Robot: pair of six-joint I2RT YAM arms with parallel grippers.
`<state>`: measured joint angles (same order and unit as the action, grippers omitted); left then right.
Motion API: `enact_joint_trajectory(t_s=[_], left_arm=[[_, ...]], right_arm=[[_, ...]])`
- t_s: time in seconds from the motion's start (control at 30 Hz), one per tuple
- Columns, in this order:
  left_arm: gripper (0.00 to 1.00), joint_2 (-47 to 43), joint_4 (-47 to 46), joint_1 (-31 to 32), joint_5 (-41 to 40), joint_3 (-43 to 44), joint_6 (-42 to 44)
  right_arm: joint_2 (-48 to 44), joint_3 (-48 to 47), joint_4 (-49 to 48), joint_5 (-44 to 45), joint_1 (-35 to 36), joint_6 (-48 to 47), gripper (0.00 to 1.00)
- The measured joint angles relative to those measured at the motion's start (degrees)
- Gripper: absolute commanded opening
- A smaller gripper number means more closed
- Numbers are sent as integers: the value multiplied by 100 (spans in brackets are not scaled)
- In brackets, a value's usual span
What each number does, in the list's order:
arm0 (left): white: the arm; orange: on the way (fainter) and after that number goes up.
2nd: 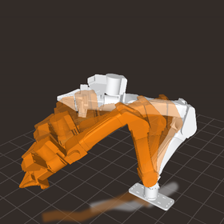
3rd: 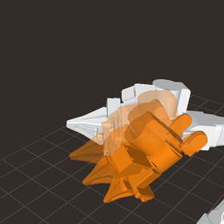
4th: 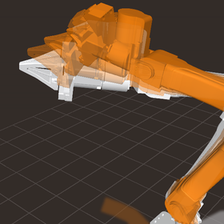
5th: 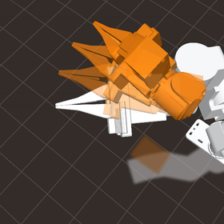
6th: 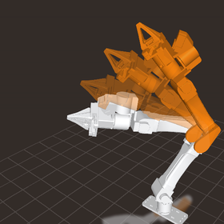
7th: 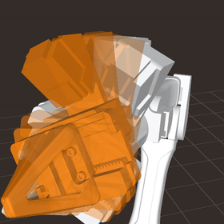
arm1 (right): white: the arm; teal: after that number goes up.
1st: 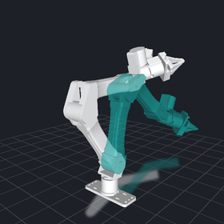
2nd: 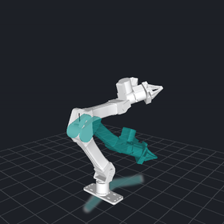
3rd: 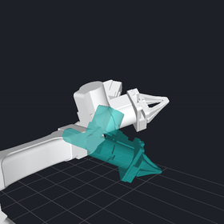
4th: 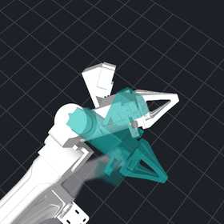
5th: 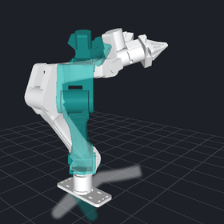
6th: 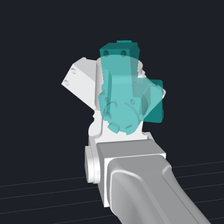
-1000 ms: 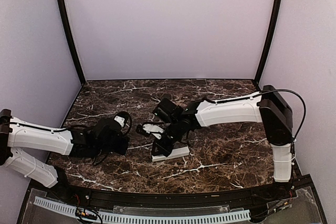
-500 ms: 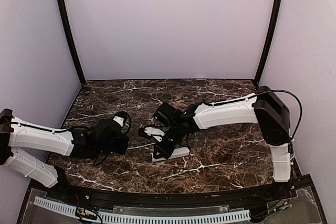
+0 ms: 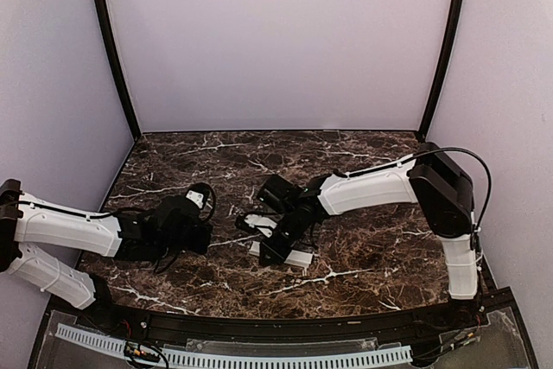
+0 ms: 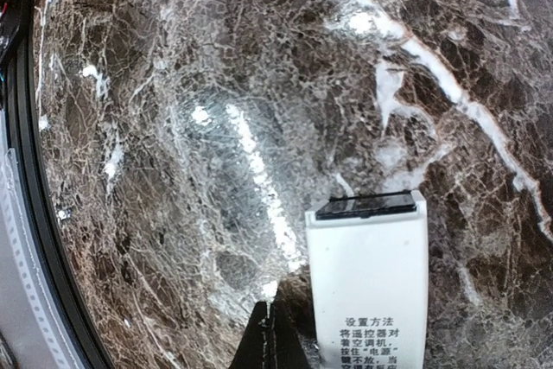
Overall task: Load the batteries into the remote control
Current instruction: Press the battery cover onto the remote control, then pick up the remote control from the center of the board.
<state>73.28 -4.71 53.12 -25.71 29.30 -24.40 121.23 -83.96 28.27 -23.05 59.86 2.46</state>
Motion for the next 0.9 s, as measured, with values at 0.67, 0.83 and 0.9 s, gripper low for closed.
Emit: enact_joint_trajectory(t_s=[0.67,0.83,0.9], left_arm=[[26,-28,-59,-4,-28,-61,24],[28,-214,-79,-15,-44,-140,24],[28,-254,-92,-15,-44,-151,24]], right_arm=[[-463,-393,369,1268,37,-702,67],[-48,-424,632,1528,37,-922,67],[4,-424,673,1563,37,-949,65]])
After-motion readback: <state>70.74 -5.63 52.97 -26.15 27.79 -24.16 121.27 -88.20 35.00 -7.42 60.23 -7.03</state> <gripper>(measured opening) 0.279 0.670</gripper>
